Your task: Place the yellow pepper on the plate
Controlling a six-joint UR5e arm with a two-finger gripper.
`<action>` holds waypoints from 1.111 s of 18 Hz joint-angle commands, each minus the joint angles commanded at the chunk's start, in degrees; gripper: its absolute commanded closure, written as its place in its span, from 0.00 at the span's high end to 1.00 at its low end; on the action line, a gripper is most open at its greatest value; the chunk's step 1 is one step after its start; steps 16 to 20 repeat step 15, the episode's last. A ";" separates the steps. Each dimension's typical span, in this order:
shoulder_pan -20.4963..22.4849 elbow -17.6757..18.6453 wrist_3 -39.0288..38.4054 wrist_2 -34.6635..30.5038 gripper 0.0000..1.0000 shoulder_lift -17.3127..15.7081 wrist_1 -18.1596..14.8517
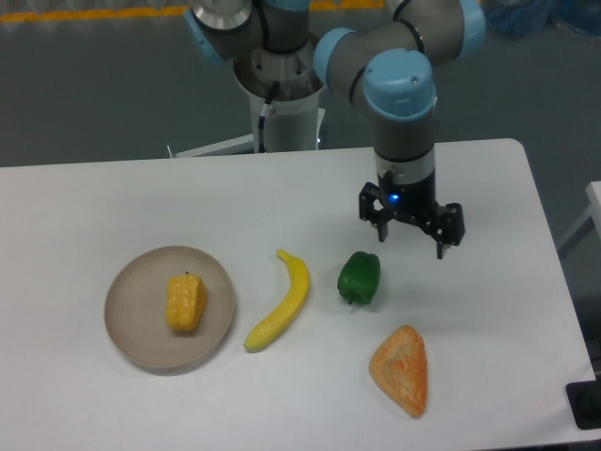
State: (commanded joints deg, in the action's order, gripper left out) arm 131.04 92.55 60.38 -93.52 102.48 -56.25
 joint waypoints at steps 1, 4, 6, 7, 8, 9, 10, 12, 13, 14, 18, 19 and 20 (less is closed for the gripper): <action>0.00 0.17 0.00 -0.26 1.00 0.09 0.09; 0.00 0.44 0.00 -0.09 1.00 0.00 0.09; 0.00 0.61 0.00 -0.09 1.00 0.09 0.09; 0.00 0.61 -0.17 -0.09 1.00 0.09 0.09; 0.00 0.53 -0.18 -0.09 1.00 0.09 0.09; 0.00 0.61 -0.18 -0.09 1.00 0.09 0.09; 0.00 0.61 -0.18 -0.09 1.00 0.09 0.09; 0.00 0.44 -0.09 0.00 1.00 0.00 0.09; 0.00 0.44 -0.09 0.00 1.00 0.00 0.09; 0.00 0.44 -0.09 0.00 1.00 0.00 0.09; 0.00 0.26 -0.17 0.09 1.00 0.00 0.17; 0.00 0.26 -0.17 0.09 1.00 0.00 0.17; 0.00 0.26 -0.17 0.09 1.00 0.00 0.17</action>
